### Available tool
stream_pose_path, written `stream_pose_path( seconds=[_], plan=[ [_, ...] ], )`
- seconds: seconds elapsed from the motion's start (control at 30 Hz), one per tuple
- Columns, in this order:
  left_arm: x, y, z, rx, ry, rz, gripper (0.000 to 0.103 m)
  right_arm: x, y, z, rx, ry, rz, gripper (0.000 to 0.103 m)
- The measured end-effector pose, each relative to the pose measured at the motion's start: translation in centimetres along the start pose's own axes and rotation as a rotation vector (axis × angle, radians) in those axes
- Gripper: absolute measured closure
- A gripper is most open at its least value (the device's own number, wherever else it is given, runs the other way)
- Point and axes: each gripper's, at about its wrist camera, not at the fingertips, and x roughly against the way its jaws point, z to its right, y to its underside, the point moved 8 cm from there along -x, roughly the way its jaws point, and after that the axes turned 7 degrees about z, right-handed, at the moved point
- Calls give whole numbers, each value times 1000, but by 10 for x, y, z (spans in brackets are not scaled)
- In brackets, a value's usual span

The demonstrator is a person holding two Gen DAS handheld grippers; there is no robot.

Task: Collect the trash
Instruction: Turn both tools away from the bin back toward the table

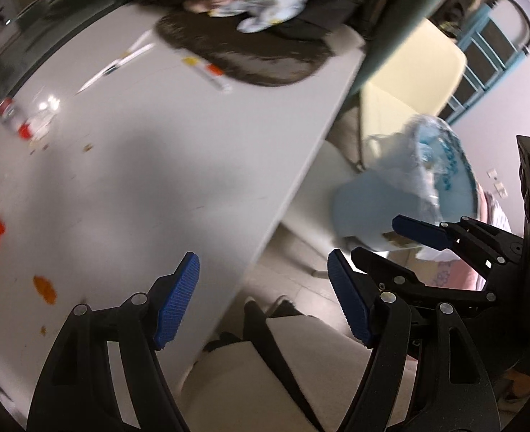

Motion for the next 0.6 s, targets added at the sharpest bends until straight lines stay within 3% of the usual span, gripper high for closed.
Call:
stream_pose_path(
  seconds=[0.27, 0.6],
  plan=[
    [19, 25, -105, 140, -54, -4, 30, -27, -13, -97, 122, -58, -30, 52],
    [41, 66, -205, 309, -98, 30, 27, -57, -19, -191, 276, -93, -57, 52]
  ],
)
